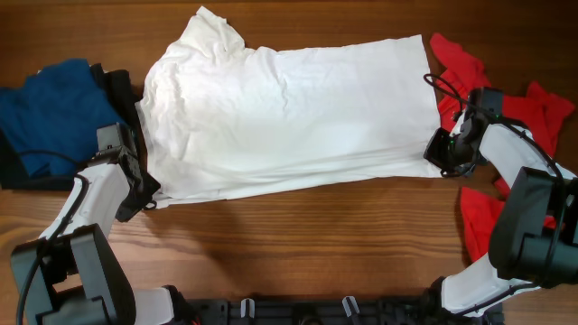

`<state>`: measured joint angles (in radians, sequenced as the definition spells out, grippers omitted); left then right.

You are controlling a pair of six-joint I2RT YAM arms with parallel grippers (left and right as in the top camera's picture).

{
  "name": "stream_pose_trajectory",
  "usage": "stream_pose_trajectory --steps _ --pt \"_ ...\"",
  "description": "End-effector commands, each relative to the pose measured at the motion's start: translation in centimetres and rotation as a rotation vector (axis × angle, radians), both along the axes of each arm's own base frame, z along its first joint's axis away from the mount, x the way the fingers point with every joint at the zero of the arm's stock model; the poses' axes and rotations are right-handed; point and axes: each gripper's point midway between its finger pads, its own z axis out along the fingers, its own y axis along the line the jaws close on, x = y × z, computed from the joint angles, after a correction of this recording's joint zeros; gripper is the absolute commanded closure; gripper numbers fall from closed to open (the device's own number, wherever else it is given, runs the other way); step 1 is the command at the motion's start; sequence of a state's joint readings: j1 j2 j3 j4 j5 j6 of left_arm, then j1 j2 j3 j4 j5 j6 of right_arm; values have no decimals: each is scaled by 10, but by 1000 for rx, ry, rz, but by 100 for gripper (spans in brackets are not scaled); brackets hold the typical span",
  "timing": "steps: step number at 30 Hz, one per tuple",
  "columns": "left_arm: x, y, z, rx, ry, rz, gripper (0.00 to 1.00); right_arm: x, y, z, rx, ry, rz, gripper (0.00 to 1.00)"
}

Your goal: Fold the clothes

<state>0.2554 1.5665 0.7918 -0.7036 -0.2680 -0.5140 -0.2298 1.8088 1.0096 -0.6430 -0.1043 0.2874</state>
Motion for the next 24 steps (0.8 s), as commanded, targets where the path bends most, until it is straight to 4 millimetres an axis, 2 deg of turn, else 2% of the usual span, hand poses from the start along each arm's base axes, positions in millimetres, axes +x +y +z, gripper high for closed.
stream_pose_trajectory --steps 1,6,9,12,16,18,19,24 --pt "-5 18 8 95 -7 63 91 -60 -29 -38 -138 245 -68 96" --pt "-4 17 7 89 -10 62 81 -53 -27 -33 -120 216 -65 96" --pt "1 13 9 66 -33 59 65 -44 -25 -24 -106 180 -55 96" --pt "9 10 17 43 -72 55 56 -36 -23 -13 -90 139 -42 96" --pt "23 5 38 11 -162 44 50 -27 -18 -3 -62 83 -27 96" --pt "33 -8 47 -60 -232 25 50 -24 -14 -2 -40 68 -12 96" --pt "41 -23 53 -129 -276 -30 49 -23 -12 -2 -32 65 -11 96" --pt "53 -67 57 -268 -315 -157 49 -19 -9 -1 -12 47 -7 95"
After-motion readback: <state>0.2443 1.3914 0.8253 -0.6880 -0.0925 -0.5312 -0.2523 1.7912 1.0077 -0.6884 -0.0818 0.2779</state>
